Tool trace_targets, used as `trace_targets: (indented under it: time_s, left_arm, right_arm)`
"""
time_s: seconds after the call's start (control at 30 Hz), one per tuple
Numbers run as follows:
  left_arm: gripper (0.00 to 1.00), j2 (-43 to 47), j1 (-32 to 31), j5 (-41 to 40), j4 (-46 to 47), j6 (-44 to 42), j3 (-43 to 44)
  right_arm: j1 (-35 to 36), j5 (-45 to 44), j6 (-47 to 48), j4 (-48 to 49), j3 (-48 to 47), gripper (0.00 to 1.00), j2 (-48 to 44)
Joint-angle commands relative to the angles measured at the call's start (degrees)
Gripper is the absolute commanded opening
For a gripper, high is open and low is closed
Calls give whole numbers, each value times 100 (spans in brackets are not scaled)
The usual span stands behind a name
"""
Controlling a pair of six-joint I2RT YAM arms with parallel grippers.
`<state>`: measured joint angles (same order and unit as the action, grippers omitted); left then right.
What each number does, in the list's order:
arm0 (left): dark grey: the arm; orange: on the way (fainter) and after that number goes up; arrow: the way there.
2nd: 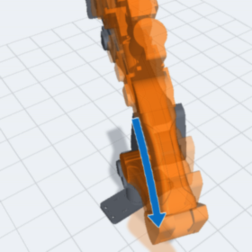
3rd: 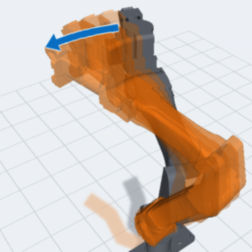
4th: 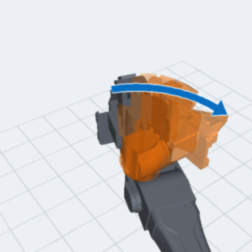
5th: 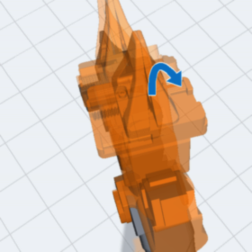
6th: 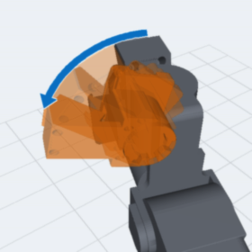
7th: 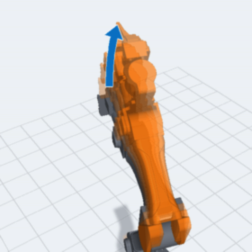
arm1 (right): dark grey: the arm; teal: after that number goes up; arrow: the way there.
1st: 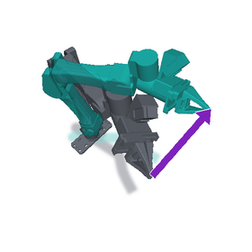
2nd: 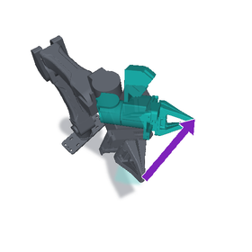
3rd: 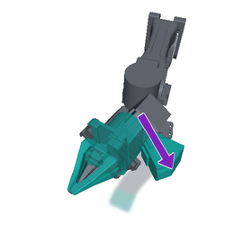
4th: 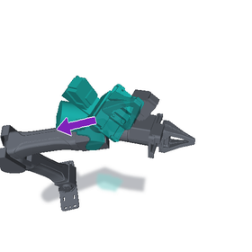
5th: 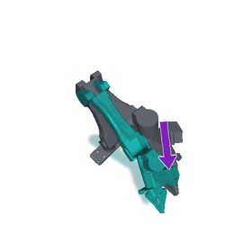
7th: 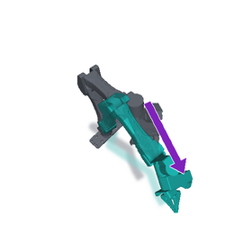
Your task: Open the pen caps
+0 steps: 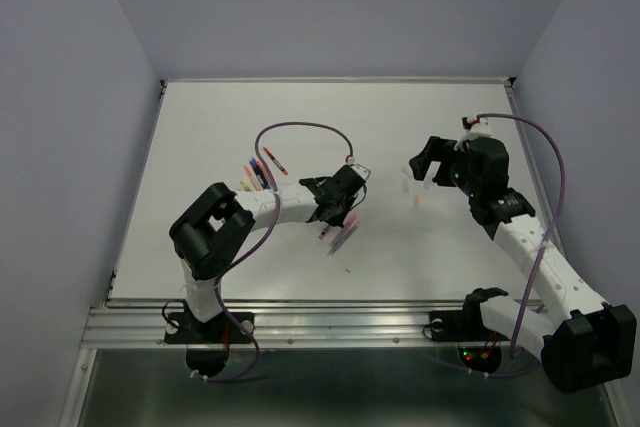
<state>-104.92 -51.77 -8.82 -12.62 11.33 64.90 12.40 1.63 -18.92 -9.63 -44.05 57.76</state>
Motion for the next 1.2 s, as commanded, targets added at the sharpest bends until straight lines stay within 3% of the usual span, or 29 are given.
trace_targets:
  time_s: [0.0, 0.1, 0.2, 0.4, 0.67, 0.87, 1.17]
  left_arm:
    - [0, 656, 35, -577, 84, -87, 356]
    - [0, 1131, 62, -805, 277, -140, 541]
    - [0, 1535, 70, -902, 348, 8, 707]
    - [0, 2089, 70, 63, 743, -105, 629]
    - [0, 2722, 70, 854, 1463, 115, 190]
    - [0, 2978, 70, 172, 1940, 177, -233]
    - [0, 2960, 62, 3, 1903, 273, -180]
  right_arm:
    - [-27, 837, -59, 558, -77, 100, -107]
    - [-27, 1294, -270, 1136, 2, 100, -159]
    - [-27, 2321, -515, 1603, 2, 100, -46]
    - [-27, 3210, -999, 2447, -156, 100, 463]
    - [438, 3133, -1157, 3422, -332, 100, 921]
    - [666, 3177, -1220, 3758, -402, 100, 1071]
    - [922, 3090, -1246, 3793, -780, 100, 1554]
